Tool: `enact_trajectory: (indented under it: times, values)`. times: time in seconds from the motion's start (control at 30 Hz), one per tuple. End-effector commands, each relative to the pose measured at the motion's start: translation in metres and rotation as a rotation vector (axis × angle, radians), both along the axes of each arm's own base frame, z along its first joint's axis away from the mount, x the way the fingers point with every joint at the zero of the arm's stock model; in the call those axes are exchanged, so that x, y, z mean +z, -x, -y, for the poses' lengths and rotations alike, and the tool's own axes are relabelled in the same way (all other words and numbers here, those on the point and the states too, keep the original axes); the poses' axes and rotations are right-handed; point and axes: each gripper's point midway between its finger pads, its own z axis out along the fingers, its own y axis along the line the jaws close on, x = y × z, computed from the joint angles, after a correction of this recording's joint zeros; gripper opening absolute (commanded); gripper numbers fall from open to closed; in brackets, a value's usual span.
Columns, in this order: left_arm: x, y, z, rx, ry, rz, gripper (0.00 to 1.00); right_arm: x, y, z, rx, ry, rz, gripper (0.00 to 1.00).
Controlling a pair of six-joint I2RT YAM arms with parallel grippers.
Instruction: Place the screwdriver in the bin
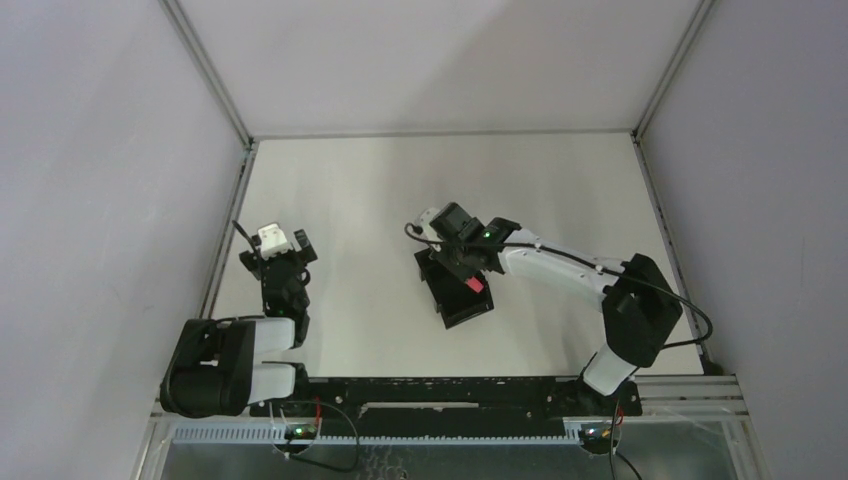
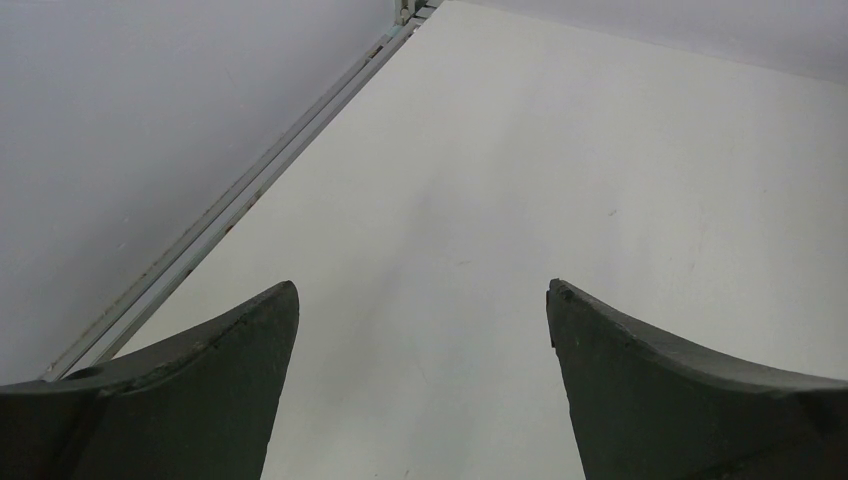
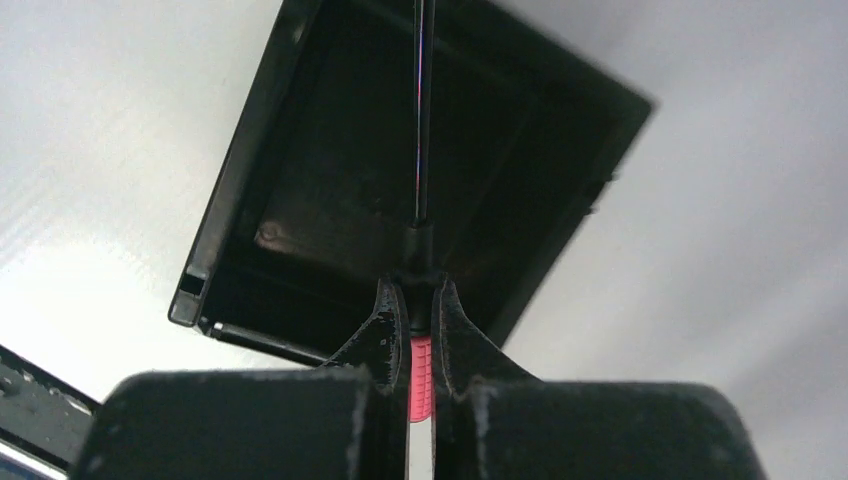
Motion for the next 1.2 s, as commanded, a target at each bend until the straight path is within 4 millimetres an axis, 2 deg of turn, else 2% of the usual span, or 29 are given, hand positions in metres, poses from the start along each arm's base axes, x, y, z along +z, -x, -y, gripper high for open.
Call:
enact_trajectory:
  times: [0.0,0.2,0.23,0.33,0.4,0.47,0.73,0.77,0.8,0.83,0.87,1.0,1.13,1.17]
  values:
    - [0.022,-0.011,0.0,-0.005,-0.001,0.062,0.98,-0.007,0.009,-0.018,0.078,-0.056,-0.005,0.0]
    - [0.022,-0.011,0.0,-0.005,-0.001,0.063,0.98,-0.024,0.018,-0.009,0.061,-0.032,-0.035,0.0]
    - [0.022,-0.011,0.0,-0.005,-0.001,0.062,0.98,-0.026,0.017,-0.009,0.056,-0.03,-0.037,0.03]
    - [0.022,-0.011,0.0,-0.005,-0.001,0.062,0.98,-0.024,0.014,-0.009,0.031,-0.034,-0.023,0.4]
    - [0.022,-0.011,0.0,-0.006,-0.001,0.063,0.98,-0.017,0.01,-0.008,0.006,-0.043,0.007,0.52]
    - [0.022,-0.011,0.0,-0.005,-0.001,0.063,0.98,-0.005,0.007,-0.008,-0.008,-0.068,0.038,0.58]
    - [0.022,-0.011,0.0,-0.005,-0.001,0.062,0.98,0.068,0.009,-0.006,-0.046,-0.267,0.151,0.62]
    - [0.022,-0.011,0.0,-0.005,-0.001,0.062,0.98,0.081,0.009,-0.004,-0.051,-0.311,0.164,0.65]
    - [0.023,-0.011,0.0,-0.005,-0.001,0.064,0.98,0.09,0.008,0.0,-0.067,-0.344,0.17,0.72]
    - [0.022,-0.011,0.0,-0.005,-0.001,0.063,0.98,0.099,0.005,0.004,-0.088,-0.376,0.179,0.93]
    - [0.022,-0.011,0.0,-0.005,-0.001,0.063,0.98,0.107,0.0,0.011,-0.121,-0.404,0.196,0.99]
    - [0.022,-0.011,0.0,-0.005,-0.001,0.062,0.98,0.128,-0.023,0.052,-0.287,-0.504,0.286,1.0]
    - [0.022,-0.011,0.0,-0.005,-0.001,0.062,0.98,0.141,-0.044,0.108,-0.505,-0.635,0.408,1.0]
    - [0.022,-0.012,0.0,-0.006,-0.001,0.063,0.98,0.139,-0.045,0.123,-0.556,-0.64,0.434,1.0]
